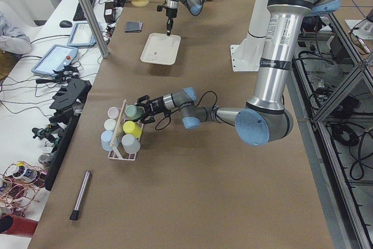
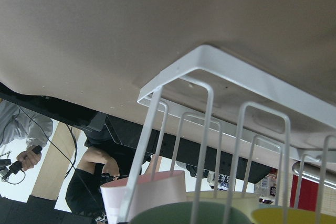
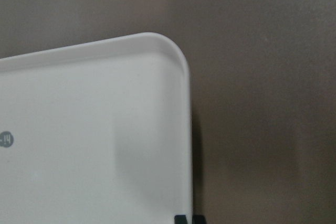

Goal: Pick up and place green cup on tray

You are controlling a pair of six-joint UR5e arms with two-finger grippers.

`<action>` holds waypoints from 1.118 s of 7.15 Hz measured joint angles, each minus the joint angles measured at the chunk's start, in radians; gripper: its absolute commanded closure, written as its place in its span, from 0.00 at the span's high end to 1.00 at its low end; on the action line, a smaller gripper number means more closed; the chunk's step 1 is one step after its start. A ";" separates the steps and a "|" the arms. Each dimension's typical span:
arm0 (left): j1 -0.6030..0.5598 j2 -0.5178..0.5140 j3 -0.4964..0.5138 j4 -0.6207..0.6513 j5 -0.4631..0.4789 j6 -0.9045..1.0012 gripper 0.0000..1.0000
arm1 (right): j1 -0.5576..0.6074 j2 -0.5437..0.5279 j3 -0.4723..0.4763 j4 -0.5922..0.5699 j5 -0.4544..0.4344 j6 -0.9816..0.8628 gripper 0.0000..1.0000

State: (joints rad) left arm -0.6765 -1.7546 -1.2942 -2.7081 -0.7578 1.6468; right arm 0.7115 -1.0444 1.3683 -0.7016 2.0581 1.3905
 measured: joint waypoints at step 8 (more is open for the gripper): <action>-0.062 0.011 -0.069 -0.042 0.000 0.209 0.76 | -0.057 -0.046 0.013 0.017 -0.036 -0.026 0.00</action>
State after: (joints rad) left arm -0.7389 -1.7439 -1.3629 -2.7502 -0.7577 1.8556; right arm 0.6548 -1.0899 1.3813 -0.6851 2.0221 1.3645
